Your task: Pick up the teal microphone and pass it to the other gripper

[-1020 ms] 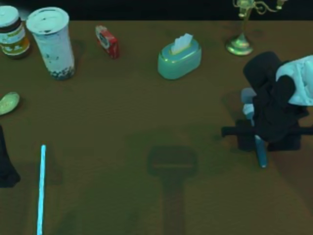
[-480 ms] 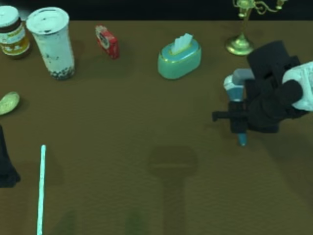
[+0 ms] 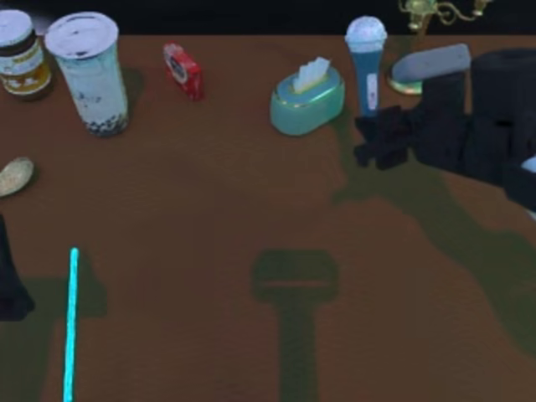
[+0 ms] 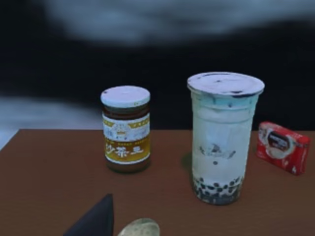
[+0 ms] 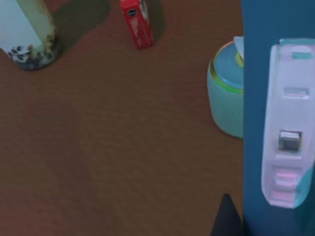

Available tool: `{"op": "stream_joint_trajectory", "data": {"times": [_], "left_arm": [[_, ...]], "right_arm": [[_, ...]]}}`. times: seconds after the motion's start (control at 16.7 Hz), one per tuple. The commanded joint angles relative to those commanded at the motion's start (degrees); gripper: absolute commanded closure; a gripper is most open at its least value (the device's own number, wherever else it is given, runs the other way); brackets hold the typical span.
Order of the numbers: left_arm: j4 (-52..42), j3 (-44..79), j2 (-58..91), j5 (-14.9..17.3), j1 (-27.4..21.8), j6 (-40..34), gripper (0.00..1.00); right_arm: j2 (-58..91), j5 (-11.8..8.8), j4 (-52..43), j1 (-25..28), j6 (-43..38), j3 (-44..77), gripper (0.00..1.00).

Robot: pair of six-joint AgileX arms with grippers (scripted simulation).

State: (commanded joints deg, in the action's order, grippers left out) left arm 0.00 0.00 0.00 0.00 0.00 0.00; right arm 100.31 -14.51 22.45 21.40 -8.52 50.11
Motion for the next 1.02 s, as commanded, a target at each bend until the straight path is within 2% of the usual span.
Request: {"op": "stream_joint_trajectory", "data": {"times": [0.24,0.48,0.84,0.9,1.02], "left_arm": [[0.00,0.00,0.00,0.00,0.00,0.00,0.00],[0.00,0.00,0.00,0.00,0.00,0.00,0.00],[0.00,0.00,0.00,0.00,0.00,0.00,0.00],[0.00,0.00,0.00,0.00,0.00,0.00,0.00],[0.00,0.00,0.00,0.00,0.00,0.00,0.00]], "right_arm": [[-5.64,-5.46,17.06,-0.26,4.57,-4.85,1.00],[-9.71,-8.47,25.04,-0.48,7.35,-7.19,1.00],[-9.74,-8.40,25.49,-0.06,7.35,-7.06,1.00],[-9.60,-7.75,26.04,0.67,7.30,-7.13,1.00],[-9.15,-5.04,28.17,3.41,7.13,-7.41,1.00]]}}
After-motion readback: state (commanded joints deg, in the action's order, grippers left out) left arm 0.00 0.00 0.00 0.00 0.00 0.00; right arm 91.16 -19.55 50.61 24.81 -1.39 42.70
